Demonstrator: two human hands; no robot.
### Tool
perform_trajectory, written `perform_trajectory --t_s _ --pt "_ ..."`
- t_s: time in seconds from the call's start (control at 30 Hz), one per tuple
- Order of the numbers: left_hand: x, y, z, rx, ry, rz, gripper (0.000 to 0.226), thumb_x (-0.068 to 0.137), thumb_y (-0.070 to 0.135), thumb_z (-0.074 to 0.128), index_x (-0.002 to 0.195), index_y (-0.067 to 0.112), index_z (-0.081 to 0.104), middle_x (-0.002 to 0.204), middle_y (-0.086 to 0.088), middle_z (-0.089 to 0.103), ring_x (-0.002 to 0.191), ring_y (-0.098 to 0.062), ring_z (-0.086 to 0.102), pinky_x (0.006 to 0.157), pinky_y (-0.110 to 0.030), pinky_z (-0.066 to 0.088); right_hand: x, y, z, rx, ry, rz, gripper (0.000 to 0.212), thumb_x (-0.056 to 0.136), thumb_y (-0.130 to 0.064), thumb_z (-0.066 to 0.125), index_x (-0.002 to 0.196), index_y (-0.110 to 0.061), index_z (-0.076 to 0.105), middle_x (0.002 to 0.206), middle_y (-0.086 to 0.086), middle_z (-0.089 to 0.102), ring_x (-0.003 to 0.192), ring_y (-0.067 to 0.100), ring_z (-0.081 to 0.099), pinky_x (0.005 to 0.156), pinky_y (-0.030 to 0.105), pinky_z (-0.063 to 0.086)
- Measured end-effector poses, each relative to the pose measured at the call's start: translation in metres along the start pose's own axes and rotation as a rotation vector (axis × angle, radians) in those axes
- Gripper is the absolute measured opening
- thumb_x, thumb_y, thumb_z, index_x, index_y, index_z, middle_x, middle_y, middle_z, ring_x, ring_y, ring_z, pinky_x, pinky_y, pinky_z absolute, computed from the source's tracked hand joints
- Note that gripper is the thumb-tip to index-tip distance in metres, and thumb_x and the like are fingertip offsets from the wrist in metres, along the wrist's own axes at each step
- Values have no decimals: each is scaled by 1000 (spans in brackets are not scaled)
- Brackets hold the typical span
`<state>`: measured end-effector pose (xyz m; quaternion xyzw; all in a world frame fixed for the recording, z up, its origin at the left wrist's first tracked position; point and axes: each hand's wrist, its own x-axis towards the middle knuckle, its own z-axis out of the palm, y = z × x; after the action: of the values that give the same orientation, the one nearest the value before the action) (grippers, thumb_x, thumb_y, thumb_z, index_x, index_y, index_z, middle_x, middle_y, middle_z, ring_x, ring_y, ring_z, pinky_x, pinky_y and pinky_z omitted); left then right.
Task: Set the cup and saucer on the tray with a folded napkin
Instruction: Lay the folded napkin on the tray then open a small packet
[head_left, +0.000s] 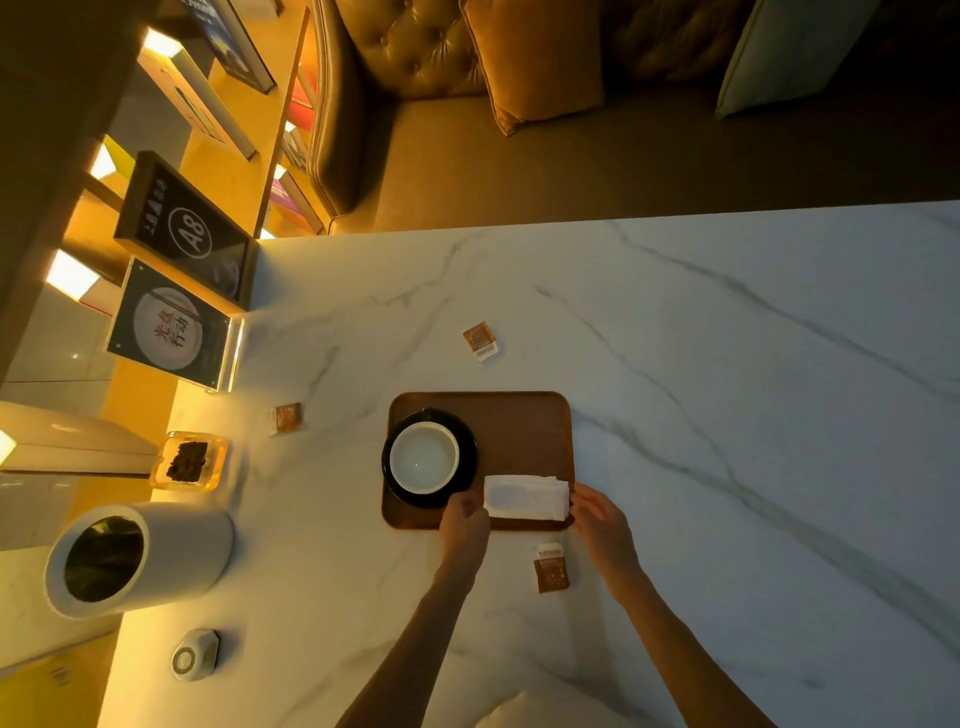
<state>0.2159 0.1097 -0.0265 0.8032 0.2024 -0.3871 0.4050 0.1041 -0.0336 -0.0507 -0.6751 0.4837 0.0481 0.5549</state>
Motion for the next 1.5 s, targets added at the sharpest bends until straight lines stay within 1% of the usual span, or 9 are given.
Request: perform_trajectory --t_s 0.1,0.23,0.4,0.63,0.83,0.93,1.1,1.33,1.5 --pt "-4 -16 1 -55 66 72 21 92 7 49 107 16 61 101 -4 64 87 -19 62 71 -28 55 -9 14 -11 65 102 70 23 94 -23 54 110 -10 64 98 9 69 91 27 65 86 43 56" --pt "-14 -37 12 -73 -4 -23 19 93 4 48 100 15 61 98 -8 65 83 -20 63 63 -22 52 -19 36 -13 -17 112 176 21 94 -26 53 88 -11 65 79 7 66 77 26 63 74 39 53" --pt "-22 -59 28 9 -196 -172 28 93 7 51 121 9 54 108 -14 61 86 -21 58 68 -27 50 -30 54 0 7 12 315 28 94 -27 52 81 -9 69 77 10 68 71 23 61 68 32 49" --pt "-22 -59 44 26 -216 -209 30 91 6 54 121 6 57 105 -15 64 94 -25 62 84 -35 56 -35 55 10 -9 -46 336 22 93 -23 53 98 -10 70 94 11 71 82 22 65 76 33 53" --pt "-23 -56 42 8 -285 -201 32 89 10 59 120 9 55 110 -16 64 97 -26 64 78 -32 56 -34 47 12 -58 -150 326 28 90 -17 58 116 -10 63 111 12 66 100 27 63 89 35 52" --pt "-25 -58 34 -23 -328 -206 32 89 13 64 119 9 56 102 -10 65 94 -24 66 74 -29 58 -37 45 11 -70 -197 315 31 91 -19 60 119 -9 61 113 14 66 94 23 62 83 31 52" --pt "-36 -64 13 -65 -376 -147 23 85 13 68 106 18 59 101 -2 62 95 -19 64 75 -27 58 -50 37 7 57 -294 304 28 89 -18 63 116 -10 63 91 8 68 75 18 64 69 26 57" --pt "-62 -58 -28 -230 -388 -73 36 84 8 67 119 10 60 112 -10 67 103 -24 67 88 -34 57 -74 6 6 232 -433 188 18 89 -20 63 107 -18 64 102 9 69 94 26 68 78 30 60" --pt "-86 -57 -65 -320 -416 81 35 86 3 59 121 6 60 114 -16 68 106 -31 66 90 -37 55 -98 -24 18 235 -461 49 10 84 -24 69 94 -26 70 91 0 75 83 18 72 71 25 59"
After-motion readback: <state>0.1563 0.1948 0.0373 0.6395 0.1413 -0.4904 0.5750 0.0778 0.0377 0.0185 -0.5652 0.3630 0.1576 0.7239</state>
